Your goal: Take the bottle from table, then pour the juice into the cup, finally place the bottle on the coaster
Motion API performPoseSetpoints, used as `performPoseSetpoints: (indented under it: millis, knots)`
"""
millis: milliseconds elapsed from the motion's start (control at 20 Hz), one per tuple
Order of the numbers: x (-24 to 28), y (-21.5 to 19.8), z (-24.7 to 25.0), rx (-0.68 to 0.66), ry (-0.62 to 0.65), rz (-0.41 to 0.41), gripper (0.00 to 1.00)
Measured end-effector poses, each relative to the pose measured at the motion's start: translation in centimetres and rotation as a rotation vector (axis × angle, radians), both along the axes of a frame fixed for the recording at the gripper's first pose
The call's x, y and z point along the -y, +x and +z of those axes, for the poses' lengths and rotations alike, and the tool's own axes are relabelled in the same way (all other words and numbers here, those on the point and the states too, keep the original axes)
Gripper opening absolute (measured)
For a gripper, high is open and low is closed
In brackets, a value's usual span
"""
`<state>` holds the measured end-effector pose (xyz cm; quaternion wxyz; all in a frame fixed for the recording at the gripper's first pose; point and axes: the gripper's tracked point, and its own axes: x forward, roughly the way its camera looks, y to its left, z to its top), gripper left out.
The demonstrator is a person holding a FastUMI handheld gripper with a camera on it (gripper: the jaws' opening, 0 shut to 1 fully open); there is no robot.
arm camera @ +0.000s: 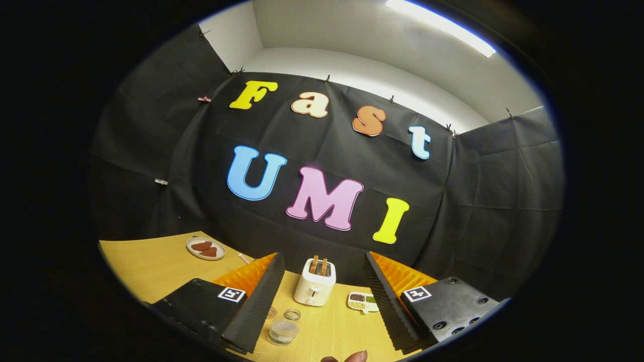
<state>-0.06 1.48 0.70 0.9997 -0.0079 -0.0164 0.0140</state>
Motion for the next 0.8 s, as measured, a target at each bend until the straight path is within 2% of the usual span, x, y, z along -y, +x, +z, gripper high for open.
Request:
performPoseSetpoints:
  millis: [700, 800]
  knots:
    - [-1.4, -0.3, -0.8, 0.061, 0.016, 0.029, 0.97]
    - [-2.5, -0.8, -1.7, 0.070, 0.037, 0.056, 0.97]
